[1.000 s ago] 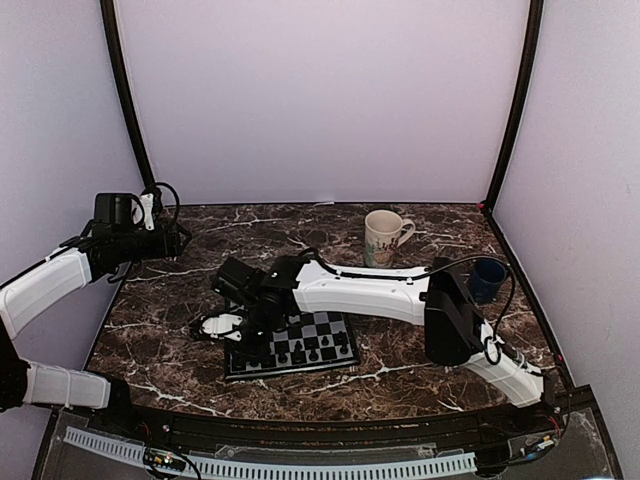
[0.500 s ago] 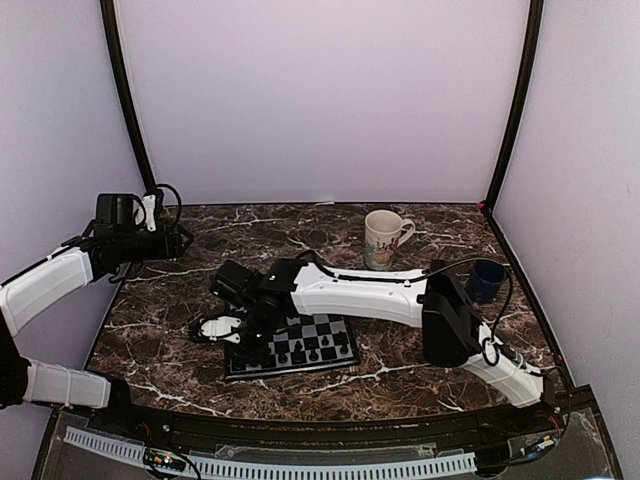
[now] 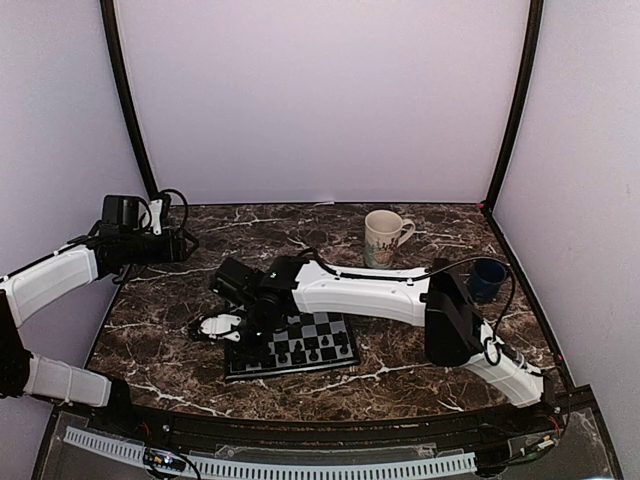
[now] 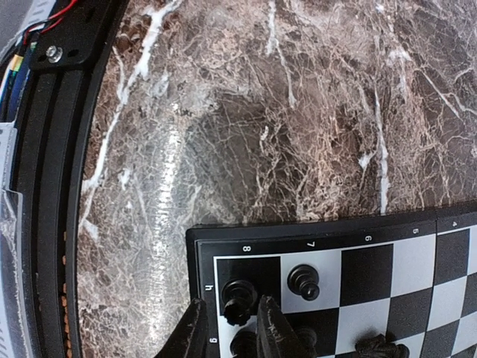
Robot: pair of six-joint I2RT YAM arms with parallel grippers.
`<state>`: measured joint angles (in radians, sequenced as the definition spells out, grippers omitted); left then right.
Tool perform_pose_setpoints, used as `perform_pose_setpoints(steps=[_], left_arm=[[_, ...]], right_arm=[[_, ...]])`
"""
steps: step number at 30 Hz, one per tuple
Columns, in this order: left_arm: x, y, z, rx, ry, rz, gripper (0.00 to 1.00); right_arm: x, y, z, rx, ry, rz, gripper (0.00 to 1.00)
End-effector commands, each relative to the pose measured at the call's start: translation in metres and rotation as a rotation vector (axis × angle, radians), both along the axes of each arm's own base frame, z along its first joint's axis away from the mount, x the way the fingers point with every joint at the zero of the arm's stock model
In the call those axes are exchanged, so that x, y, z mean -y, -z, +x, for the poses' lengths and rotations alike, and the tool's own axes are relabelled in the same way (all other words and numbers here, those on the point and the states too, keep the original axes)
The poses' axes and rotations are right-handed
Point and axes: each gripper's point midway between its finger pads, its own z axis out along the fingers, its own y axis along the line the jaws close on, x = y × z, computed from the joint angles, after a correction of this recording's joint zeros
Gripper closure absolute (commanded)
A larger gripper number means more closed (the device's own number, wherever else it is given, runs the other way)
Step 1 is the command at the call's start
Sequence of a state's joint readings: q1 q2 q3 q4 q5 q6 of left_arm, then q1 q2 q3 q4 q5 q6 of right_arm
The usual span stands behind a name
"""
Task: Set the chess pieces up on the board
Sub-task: Place the rook at h8, then adjust the knight on the chessboard.
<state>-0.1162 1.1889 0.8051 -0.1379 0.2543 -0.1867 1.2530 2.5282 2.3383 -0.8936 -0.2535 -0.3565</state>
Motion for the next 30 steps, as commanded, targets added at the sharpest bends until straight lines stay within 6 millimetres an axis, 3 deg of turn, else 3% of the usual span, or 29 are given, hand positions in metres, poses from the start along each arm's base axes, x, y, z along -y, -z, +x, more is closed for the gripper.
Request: perform_pose_setpoints(steps=[1,6,12,15,18,23,30], left_arm=[[0.029,-0.008,-0.007,-0.001,0.124,-0.023,0.29],[0.065,-0.008,-0.023,-0.024,0.235,0.012,0.37],[0.091,0.003,-0.052,-0.059,0.304,0.007,0.42],[0.103,0.011,-0.069,-0.077,0.349,0.021,0.42],[0.116,0.027,-0.086,-0.114,0.394,0.046,0.42],[0.133,0.064,-0.108,-0.202,0.433,0.152,0.45],[0.155,0.1,-0.122,-0.272,0.457,0.285,0.46]], right_arm=[[0.001,-0.082,-0.002,-0.007,-0.004,0.133,0.75],[0.032,-0.121,0.022,-0.05,0.039,0.183,0.74],[0.093,-0.146,0.084,-0.088,0.194,0.258,0.74],[0.132,-0.147,0.123,-0.139,0.293,0.293,0.74],[0.162,-0.138,0.144,-0.168,0.355,0.306,0.74],[0.192,-0.118,0.153,-0.228,0.408,0.317,0.74],[0.196,-0.101,0.148,-0.249,0.403,0.31,0.74]])
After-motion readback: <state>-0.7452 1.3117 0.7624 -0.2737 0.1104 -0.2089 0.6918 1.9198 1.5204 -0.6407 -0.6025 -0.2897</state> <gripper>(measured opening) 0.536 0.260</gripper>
